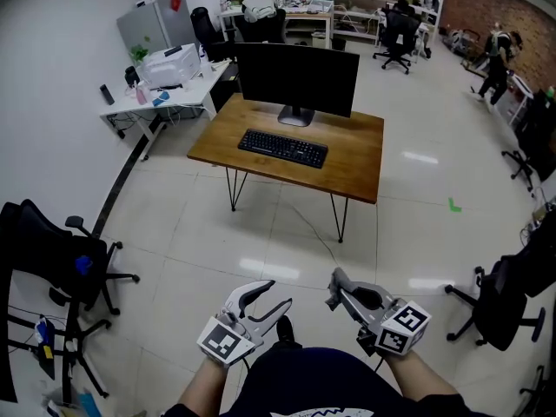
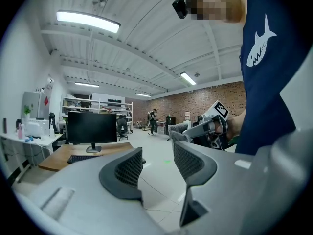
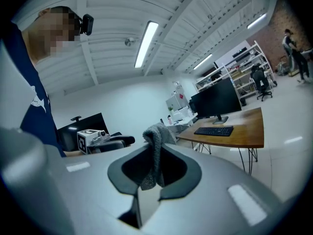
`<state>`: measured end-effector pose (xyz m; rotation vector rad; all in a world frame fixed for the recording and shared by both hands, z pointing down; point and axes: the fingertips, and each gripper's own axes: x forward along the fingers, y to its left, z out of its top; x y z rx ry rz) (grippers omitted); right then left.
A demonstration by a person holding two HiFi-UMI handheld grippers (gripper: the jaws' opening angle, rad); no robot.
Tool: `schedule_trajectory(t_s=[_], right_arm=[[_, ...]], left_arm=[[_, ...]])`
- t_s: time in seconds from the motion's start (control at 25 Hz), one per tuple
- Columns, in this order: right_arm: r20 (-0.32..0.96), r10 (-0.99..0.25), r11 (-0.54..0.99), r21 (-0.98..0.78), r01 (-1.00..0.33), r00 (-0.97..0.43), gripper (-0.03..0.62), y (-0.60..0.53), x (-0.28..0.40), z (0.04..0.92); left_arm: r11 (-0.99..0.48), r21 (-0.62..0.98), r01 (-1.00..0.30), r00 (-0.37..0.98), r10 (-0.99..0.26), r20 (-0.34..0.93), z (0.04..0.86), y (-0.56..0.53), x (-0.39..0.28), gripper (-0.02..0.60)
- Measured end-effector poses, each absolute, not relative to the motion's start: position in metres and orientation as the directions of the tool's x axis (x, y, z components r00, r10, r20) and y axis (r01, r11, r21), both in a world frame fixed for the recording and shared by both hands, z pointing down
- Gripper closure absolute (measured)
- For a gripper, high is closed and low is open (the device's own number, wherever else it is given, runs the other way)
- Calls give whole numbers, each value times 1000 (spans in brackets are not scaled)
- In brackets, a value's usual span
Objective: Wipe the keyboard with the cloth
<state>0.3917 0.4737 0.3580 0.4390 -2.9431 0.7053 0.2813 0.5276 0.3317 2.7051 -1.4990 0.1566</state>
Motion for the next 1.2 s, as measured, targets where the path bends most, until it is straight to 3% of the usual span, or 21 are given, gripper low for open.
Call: schedule_trajectory(t_s=[0.48,0.88,1.2], right_arm=[[101,-340,810,-474,-345,-935,556,365,283,336],[136,-337,789,-499,-358,-932,556,289,257,357],[152,-267,817,-488,-307,-952,556,175,217,379]], left_arm=[[-563,-22,-826,557,-821,123,324,428,160,390],[-540,25,-841,537,-829,158,347,376,128,390],[-503,16,-864,495,-844,207,354,261,98,390]])
